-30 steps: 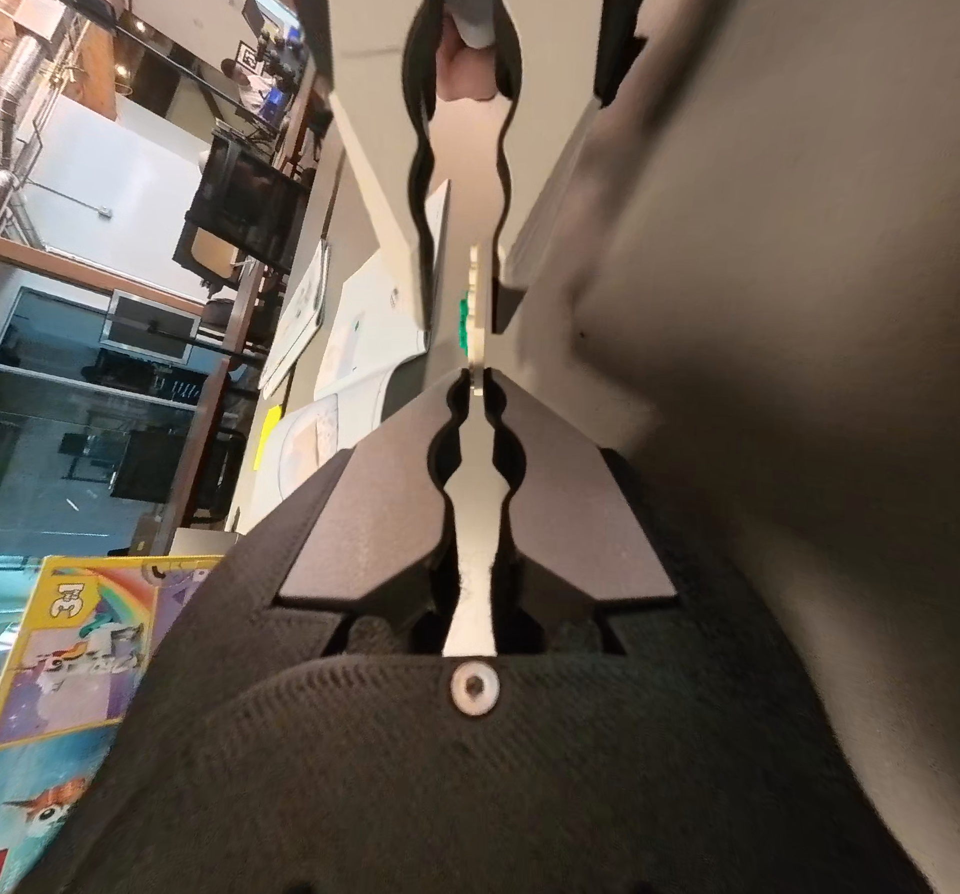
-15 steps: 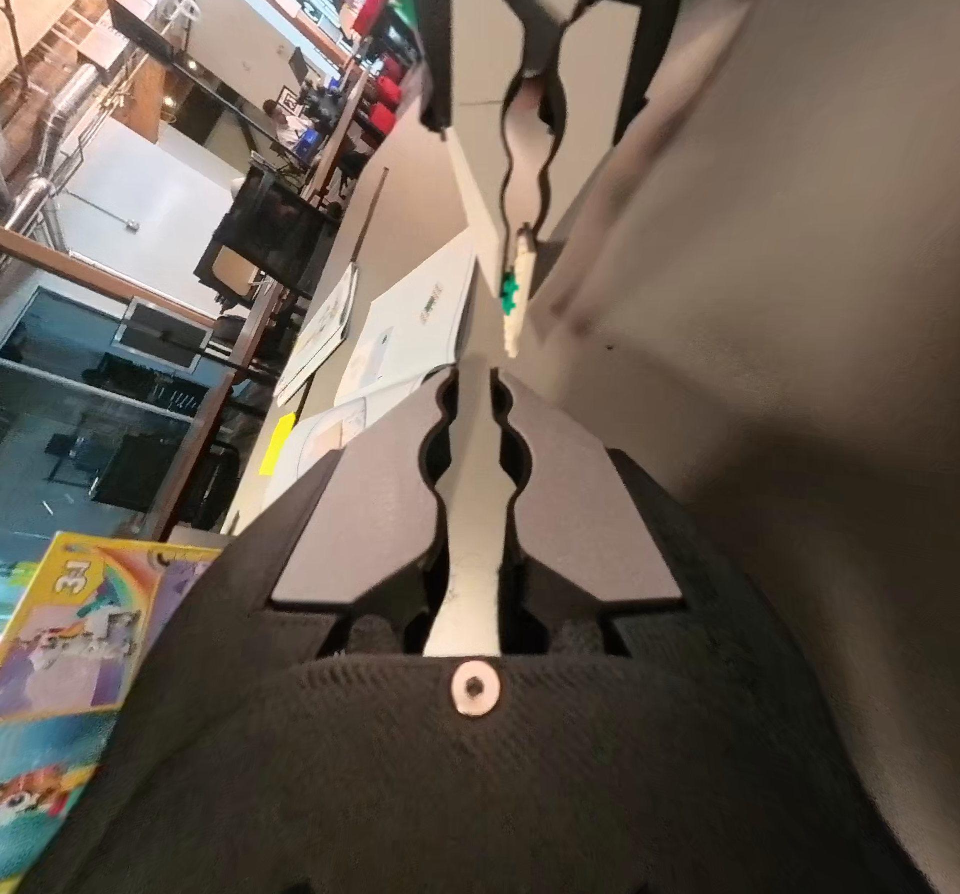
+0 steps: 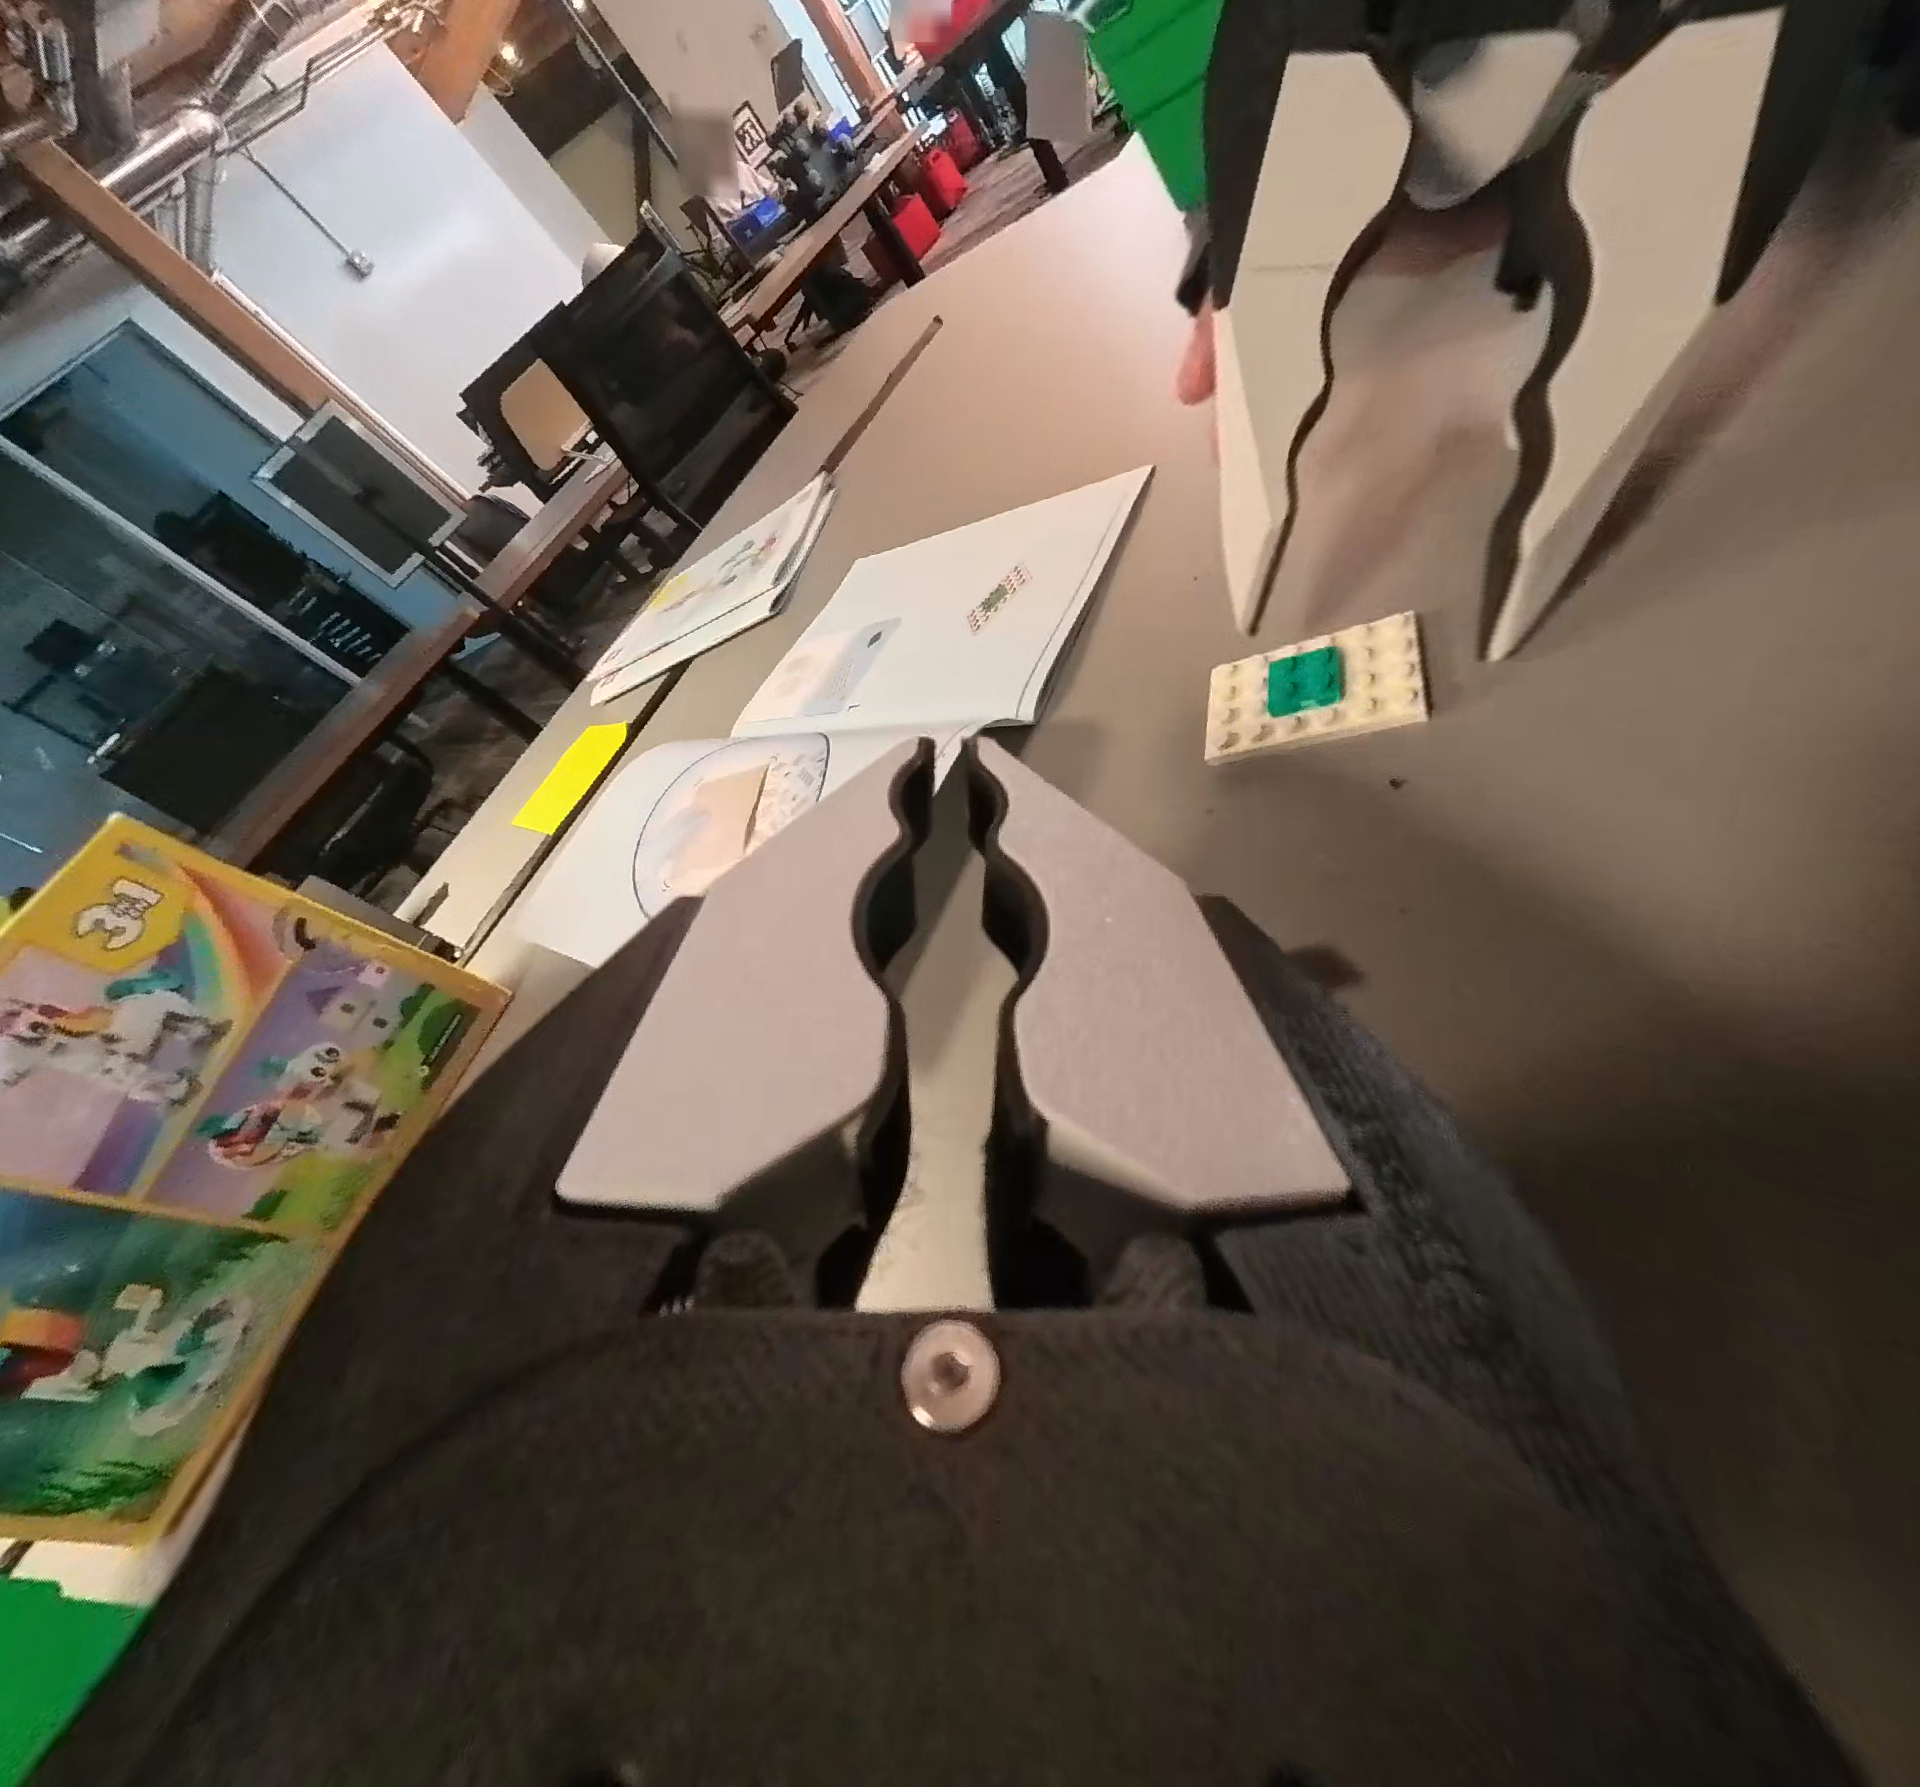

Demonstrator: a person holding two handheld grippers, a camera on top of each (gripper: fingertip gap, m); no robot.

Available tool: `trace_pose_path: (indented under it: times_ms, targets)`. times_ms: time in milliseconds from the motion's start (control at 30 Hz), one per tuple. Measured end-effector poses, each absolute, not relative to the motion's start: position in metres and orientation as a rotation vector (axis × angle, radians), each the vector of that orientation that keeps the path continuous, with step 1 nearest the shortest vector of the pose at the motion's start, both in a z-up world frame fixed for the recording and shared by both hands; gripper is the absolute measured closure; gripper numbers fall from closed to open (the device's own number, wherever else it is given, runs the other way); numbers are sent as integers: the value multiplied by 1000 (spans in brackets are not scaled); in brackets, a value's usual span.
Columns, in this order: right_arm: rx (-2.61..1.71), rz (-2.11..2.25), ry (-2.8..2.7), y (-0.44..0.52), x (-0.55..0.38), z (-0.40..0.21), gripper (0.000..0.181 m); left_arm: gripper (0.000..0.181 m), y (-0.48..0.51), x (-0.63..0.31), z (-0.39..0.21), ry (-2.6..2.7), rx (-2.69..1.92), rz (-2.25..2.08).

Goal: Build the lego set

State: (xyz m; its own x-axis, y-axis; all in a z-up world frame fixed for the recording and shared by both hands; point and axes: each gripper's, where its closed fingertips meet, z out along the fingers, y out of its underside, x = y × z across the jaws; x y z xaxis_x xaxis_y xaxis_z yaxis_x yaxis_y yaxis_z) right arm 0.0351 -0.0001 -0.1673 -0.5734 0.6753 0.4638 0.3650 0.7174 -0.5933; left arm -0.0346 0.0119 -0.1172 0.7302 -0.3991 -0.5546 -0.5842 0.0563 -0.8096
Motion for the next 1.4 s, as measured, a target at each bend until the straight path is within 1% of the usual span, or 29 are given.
trace_pose_path:
  times_ms: [33,167,233,300,367,400,567,667,800,933,1000,1100,1200,1400]
  targets:
    - [-828,650,-2233,-3,37,-166,137,178,12,-35,-117,813,-1570,155]
    - [-971,1026,-2136,-7,42,-146,136,178,14,-38,-117,776,-1594,139]
    - [-1000,1067,-1951,14,32,-128,138,179,15,-40,-117,764,-1604,133]
    - [-1023,968,-1699,52,22,-108,146,179,15,-40,-117,759,-1607,132]
    - [-1057,836,-1504,87,23,-95,161,179,14,-40,-117,763,-1609,134]
    - [-1077,754,-1446,102,26,-94,165,180,14,-40,-118,766,-1610,137]
    - [-1060,324,-1131,163,53,-84,181,181,16,-37,-121,791,-1610,166]
    - [-1050,183,-1023,179,67,-78,181,181,24,-23,-117,769,-1611,116]
    - [-1016,179,-976,180,72,-70,181,181,41,5,-114,827,-1651,43]
    - [-1022,202,-929,186,80,-65,181,180,64,48,-106,901,-1694,-231]
    - [-1024,211,-913,189,82,-63,181,171,88,56,-111,939,-1760,-227]
    - [-1012,243,-913,189,83,-62,181,158,118,62,-133,1018,-1889,-209]
    - [-1015,282,-908,190,84,-61,181,156,139,64,-152,1087,-1946,-176]
    - [-1027,334,-902,193,85,-61,181,150,145,79,-170,1179,-1978,-355]
